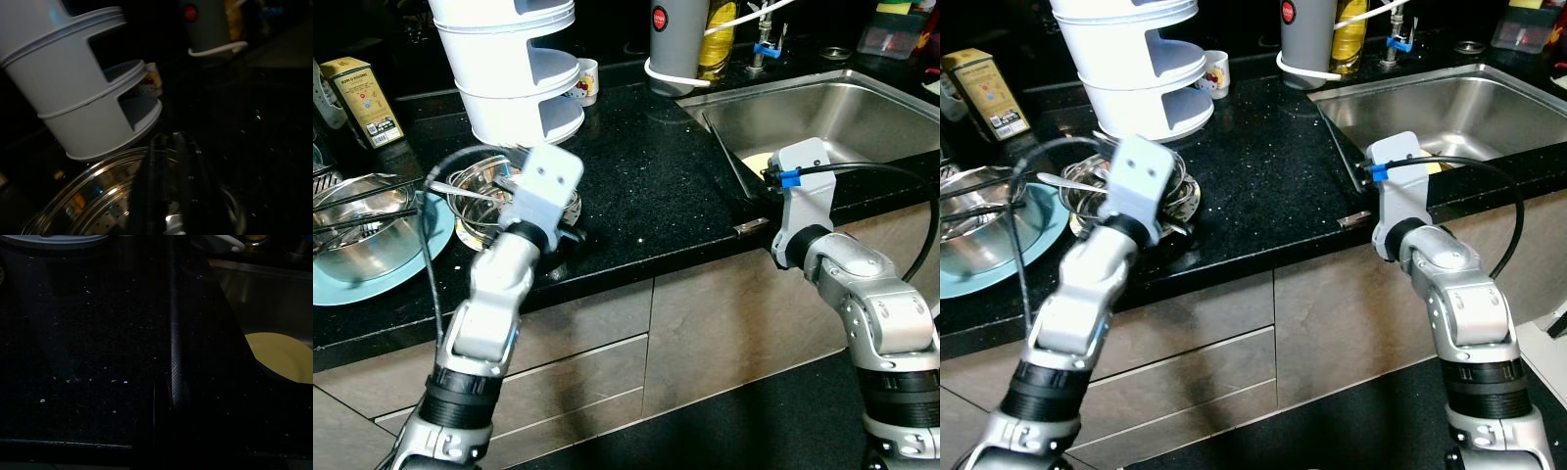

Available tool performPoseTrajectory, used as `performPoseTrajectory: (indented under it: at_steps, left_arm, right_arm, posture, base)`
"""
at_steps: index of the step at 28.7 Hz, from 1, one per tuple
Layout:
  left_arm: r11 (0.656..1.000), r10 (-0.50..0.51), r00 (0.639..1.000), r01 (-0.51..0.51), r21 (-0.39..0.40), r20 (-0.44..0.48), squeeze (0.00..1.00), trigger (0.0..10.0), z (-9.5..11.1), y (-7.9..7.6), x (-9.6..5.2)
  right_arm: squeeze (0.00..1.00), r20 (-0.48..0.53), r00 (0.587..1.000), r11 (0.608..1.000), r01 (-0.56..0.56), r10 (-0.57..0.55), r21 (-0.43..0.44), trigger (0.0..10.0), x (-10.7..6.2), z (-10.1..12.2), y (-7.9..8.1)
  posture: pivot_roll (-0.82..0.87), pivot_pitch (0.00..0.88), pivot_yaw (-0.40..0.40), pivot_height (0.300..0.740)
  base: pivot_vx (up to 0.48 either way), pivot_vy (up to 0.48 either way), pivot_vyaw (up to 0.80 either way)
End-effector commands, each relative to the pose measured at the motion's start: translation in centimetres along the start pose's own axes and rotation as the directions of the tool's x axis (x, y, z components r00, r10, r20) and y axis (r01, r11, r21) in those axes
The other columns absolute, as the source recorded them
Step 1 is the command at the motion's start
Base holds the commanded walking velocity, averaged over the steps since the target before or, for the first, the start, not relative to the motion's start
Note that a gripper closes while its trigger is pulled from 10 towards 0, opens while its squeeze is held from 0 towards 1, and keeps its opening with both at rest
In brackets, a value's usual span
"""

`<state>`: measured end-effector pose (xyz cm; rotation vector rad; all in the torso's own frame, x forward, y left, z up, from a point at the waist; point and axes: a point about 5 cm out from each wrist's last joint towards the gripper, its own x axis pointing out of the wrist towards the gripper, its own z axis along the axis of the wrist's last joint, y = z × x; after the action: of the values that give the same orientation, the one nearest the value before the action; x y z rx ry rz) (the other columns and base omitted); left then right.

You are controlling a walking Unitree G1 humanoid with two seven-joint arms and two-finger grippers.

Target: Kitchen organization

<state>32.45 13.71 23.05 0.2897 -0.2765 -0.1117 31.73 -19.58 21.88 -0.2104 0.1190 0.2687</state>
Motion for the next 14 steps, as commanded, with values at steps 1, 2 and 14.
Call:
performPoseTrajectory:
  at_steps: [1, 2, 14]
  left_arm:
    - [0.995, 0.069, 0.997, -0.071, -0.075, -0.033, 1.00, 10.0, -0.5, 1.4, 0.2]
    - [0.987, 0.100, 0.994, -0.105, -0.119, -0.047, 1.00, 10.0, -0.6, 2.1, 0.3]
    - [0.835, 0.181, 0.956, -0.273, -0.478, -0.229, 1.00, 10.0, -2.0, 5.0, 1.3]
  right_arm:
    - [0.00, 0.007, 1.000, 1.000, -0.008, 0.008, -0.002, 10.0, 0.3, 0.2, 0.2]
    - [0.00, 0.007, 1.000, 1.000, -0.010, 0.010, -0.002, 10.0, 0.3, 0.2, 0.3]
    - [0.00, 0.010, 1.000, 1.000, -0.020, 0.020, -0.007, 10.0, 0.2, 0.3, 0.5]
  posture:
    - [0.00, 0.004, 0.008, 0.736]
    - [0.00, 0.005, 0.008, 0.736]
    - [0.00, 0.010, 0.005, 0.736]
  base:
    - [0.000, 0.000, 0.00]
    - [0.000, 0.000, 0.00]
    - [0.000, 0.000, 0.00]
